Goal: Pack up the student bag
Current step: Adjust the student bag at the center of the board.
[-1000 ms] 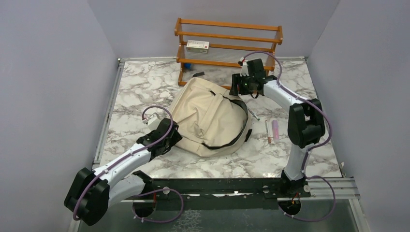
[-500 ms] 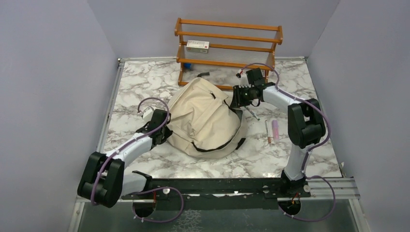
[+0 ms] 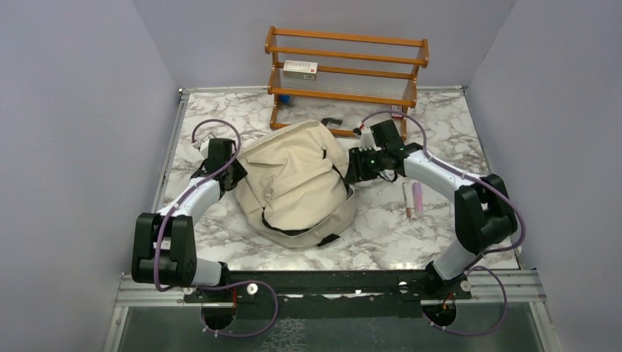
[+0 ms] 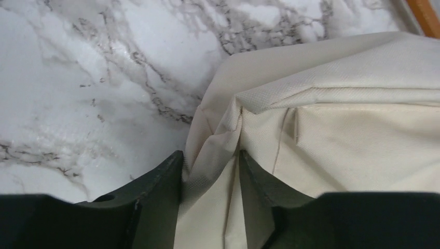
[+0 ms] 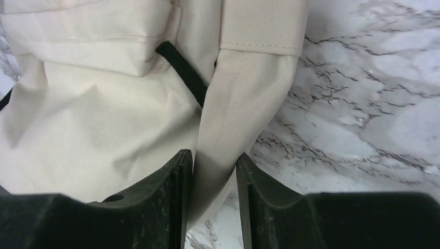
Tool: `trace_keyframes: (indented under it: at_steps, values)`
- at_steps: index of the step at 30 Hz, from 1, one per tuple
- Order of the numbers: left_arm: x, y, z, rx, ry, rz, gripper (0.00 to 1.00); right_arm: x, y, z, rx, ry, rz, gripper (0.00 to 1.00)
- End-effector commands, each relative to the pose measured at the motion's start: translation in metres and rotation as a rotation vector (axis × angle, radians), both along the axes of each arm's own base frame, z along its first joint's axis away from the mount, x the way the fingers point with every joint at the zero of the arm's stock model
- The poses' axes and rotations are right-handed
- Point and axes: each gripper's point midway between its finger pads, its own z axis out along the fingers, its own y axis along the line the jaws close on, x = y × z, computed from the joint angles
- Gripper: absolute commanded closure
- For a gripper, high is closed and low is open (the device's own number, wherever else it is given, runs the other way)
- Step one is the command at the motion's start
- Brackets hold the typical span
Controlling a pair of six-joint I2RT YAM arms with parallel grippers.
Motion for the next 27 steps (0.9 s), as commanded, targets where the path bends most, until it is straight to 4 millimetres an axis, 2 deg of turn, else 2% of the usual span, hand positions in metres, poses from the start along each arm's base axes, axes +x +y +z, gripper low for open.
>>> trace_keyframes:
  at_steps: [1, 3, 7, 11, 16, 19, 24, 27]
  values:
    - [0.028, -0.018, 0.048, -0.018, -0.166, -0.145, 0.47, 0.021, -0.016, 0.044, -0.015, -0.204, -0.101, 0.57]
    - [0.028, -0.022, 0.059, -0.016, -0.199, -0.182, 0.39, 0.024, -0.018, 0.056, -0.005, -0.262, -0.119, 0.55]
    - [0.024, -0.036, 0.077, -0.037, -0.257, -0.281, 0.32, 0.028, -0.009, 0.068, 0.046, -0.307, -0.083, 0.53]
    - [0.017, -0.053, 0.084, -0.069, -0.286, -0.378, 0.31, 0.030, 0.008, 0.061, 0.083, -0.277, 0.025, 0.52]
    - [0.008, -0.064, 0.078, -0.088, -0.272, -0.425, 0.31, 0.043, 0.023, 0.054, 0.109, -0.288, 0.095, 0.51]
    - [0.002, -0.058, 0.077, -0.064, -0.258, -0.407, 0.31, 0.050, 0.027, 0.044, 0.098, -0.274, 0.120, 0.51]
    - [-0.004, -0.025, 0.080, 0.049, -0.220, -0.266, 0.26, 0.059, 0.026, 0.028, 0.056, -0.267, 0.126, 0.51]
    - [-0.006, -0.012, 0.086, 0.090, -0.215, -0.203, 0.24, 0.060, 0.024, 0.022, 0.037, -0.263, 0.139, 0.52]
